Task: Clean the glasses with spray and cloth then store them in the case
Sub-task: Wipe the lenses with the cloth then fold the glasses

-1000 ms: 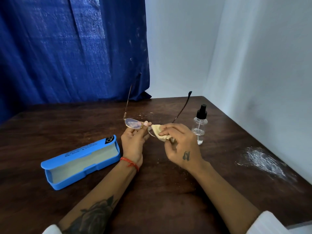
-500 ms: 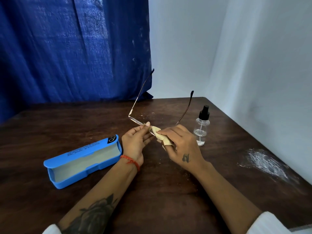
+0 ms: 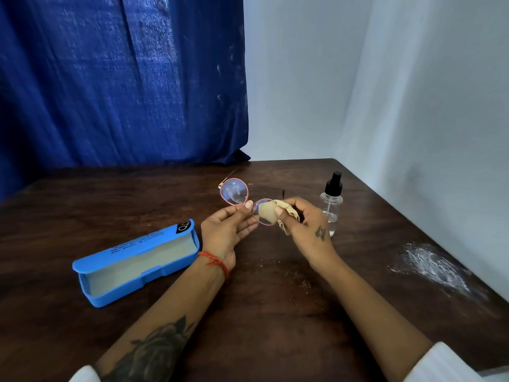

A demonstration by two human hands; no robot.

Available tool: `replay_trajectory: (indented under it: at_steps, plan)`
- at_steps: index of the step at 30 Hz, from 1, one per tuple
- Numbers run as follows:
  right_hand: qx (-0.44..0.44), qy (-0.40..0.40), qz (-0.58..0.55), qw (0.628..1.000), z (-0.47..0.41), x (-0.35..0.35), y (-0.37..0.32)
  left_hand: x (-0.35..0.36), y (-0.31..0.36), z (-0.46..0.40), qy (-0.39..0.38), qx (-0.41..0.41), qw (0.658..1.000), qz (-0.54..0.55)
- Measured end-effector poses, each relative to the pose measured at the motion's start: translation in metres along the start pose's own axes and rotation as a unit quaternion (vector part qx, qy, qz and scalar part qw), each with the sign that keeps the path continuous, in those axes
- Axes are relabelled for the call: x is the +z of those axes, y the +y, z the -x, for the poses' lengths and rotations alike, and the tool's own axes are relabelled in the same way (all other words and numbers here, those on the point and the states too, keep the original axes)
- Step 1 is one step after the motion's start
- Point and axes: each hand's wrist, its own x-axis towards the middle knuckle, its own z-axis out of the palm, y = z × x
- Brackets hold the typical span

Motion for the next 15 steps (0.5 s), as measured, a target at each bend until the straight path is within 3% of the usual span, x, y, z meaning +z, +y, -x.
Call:
replay_trajectory:
  at_steps: [4, 6, 8, 11, 15]
  plan:
    - [0.068, 0.049, -0.082, 0.993, -0.001, 0.003, 0.002, 0.0, -0.002, 0.0, -0.008, 0.018, 1.0, 0.001]
    - [0.002, 0.128, -0.041, 0.991, 0.001, 0.001, -0.003, 0.0, -0.002, 0.0, -0.004, 0.027, 1.0, 0.003]
    - [-0.135, 0.159, 0.038, 0.977, 0.002, -0.001, -0.006, 0.001, -0.003, 0.0, 0.001, 0.038, 0.999, -0.002]
    - [-0.275, 0.1, 0.189, 0.937, 0.006, 0.006, -0.002, 0.002, -0.005, 0.001, -0.004, 0.052, 0.999, -0.002]
    - [-0.302, 0.021, 0.262, 0.917, 0.008, 0.013, 0.004, 0.004, -0.005, 0.004, 0.004, 0.057, 0.998, 0.009]
